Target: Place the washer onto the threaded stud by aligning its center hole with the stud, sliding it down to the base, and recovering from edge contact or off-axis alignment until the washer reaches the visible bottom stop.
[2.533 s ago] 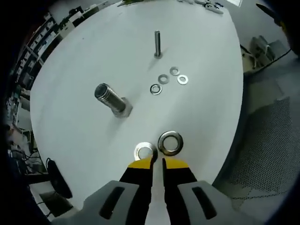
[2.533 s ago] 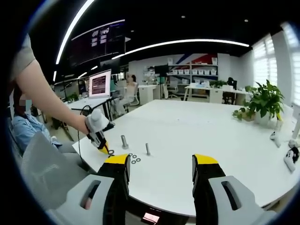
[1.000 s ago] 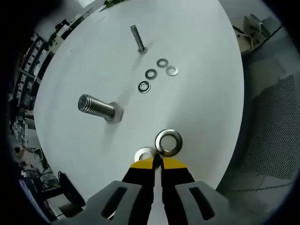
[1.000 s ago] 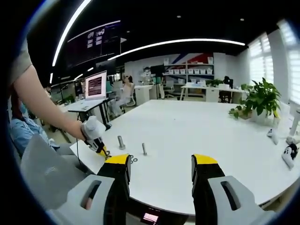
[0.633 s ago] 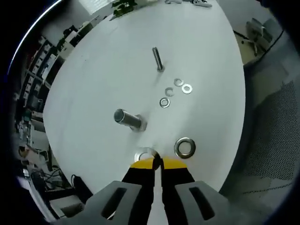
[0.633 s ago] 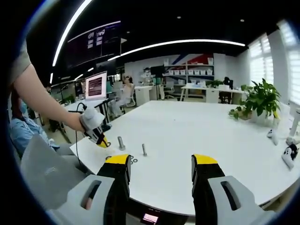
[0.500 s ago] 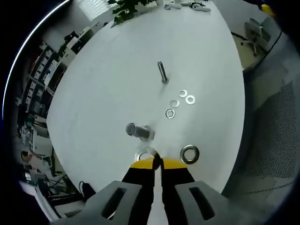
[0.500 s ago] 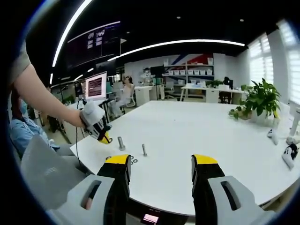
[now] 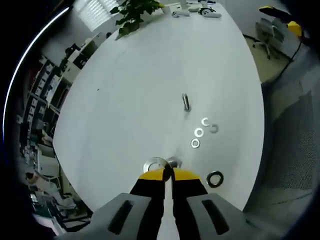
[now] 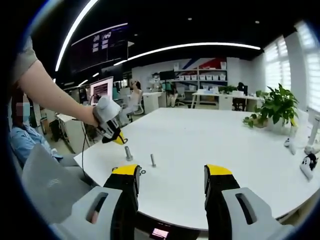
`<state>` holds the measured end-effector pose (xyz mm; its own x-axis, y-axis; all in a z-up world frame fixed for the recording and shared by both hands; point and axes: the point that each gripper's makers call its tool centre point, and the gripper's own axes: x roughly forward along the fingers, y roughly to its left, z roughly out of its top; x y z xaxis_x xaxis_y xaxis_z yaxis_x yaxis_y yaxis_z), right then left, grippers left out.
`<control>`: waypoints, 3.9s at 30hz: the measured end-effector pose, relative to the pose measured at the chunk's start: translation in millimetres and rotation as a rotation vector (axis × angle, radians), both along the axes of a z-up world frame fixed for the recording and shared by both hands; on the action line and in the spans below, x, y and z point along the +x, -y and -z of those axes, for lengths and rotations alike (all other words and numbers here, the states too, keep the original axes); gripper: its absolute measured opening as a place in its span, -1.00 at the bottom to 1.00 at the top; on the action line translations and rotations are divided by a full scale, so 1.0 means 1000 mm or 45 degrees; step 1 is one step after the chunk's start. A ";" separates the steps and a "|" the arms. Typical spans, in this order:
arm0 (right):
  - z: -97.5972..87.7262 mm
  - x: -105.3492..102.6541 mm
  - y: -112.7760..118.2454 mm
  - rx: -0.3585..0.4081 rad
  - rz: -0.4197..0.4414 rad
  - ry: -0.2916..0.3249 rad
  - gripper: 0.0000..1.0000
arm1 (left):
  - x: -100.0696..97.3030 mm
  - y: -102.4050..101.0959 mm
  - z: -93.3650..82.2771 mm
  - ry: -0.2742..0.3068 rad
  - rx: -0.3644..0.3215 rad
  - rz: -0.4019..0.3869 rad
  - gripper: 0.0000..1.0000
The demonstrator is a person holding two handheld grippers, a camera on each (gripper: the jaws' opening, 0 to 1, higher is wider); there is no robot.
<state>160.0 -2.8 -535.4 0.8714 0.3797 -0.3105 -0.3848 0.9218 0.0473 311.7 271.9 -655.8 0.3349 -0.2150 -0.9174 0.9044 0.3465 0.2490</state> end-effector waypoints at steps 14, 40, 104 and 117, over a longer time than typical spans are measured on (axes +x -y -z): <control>0.000 0.001 0.003 0.004 0.017 0.002 0.09 | -0.002 0.002 0.019 -0.081 0.064 0.001 -0.97; 0.001 0.002 0.004 0.009 0.026 -0.007 0.09 | -0.002 -0.003 0.021 -0.067 0.075 -0.002 -0.94; 0.005 0.000 0.000 -0.001 -0.009 -0.028 0.08 | -0.098 -0.003 0.081 -0.313 0.030 -0.056 -0.79; 0.006 0.000 0.000 0.001 -0.010 -0.033 0.08 | -0.107 -0.001 0.087 -0.311 0.115 0.071 -0.87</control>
<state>159.9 -2.5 -541.2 0.8601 0.3868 -0.3325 -0.3908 0.9187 0.0577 204.4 272.6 -743.2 0.0908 -0.1404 -0.9859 0.9586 0.2807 0.0484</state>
